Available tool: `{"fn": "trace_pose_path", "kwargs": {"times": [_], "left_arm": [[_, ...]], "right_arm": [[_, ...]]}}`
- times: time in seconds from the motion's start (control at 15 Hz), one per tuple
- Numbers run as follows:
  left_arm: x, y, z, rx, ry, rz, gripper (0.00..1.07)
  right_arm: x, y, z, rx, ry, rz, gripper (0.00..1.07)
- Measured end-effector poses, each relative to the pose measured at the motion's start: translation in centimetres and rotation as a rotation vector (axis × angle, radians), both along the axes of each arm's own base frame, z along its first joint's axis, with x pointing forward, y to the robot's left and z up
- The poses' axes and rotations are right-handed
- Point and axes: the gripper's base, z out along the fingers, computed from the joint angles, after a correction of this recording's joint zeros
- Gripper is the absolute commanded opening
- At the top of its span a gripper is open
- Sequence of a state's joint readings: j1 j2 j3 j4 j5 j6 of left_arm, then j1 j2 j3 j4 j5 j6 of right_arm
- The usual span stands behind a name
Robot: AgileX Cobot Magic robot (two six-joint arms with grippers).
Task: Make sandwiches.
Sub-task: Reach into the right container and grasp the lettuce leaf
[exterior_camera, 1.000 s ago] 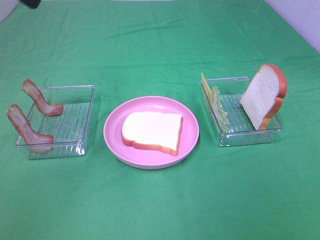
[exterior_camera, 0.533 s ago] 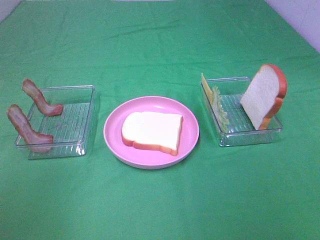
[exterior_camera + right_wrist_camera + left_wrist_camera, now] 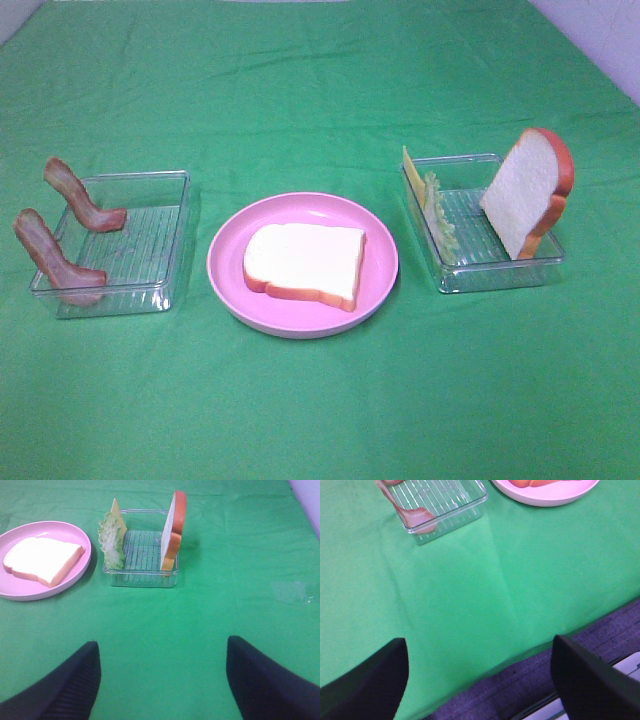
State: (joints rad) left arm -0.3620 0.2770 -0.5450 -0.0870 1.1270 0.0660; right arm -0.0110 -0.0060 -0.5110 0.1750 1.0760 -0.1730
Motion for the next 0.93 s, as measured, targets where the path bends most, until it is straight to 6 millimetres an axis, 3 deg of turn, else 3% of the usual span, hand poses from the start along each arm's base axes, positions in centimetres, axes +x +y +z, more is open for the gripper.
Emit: {"fn": "trace_pose_path", "kwargs": {"times": [0.07,0.27,0.93], "left_arm": [[-1.1,0.4,-0.1,-0.034,-0.116,-0.006,0.75],[-2.3,1.1,-0.3,-0.054,-0.228,0.002,0.75],[-3.4,1.5,-0.4,-0.081,-0.301,0.004,0.75]], "right_arm": [[0.0,0.0,0.0,0.0,0.0,0.0,0.68],[0.0,0.0,0.0,0.0,0.0,0.0,0.68],[0.3,-0.1,0.1,-0.001,0.012,-0.007,0.68]]}}
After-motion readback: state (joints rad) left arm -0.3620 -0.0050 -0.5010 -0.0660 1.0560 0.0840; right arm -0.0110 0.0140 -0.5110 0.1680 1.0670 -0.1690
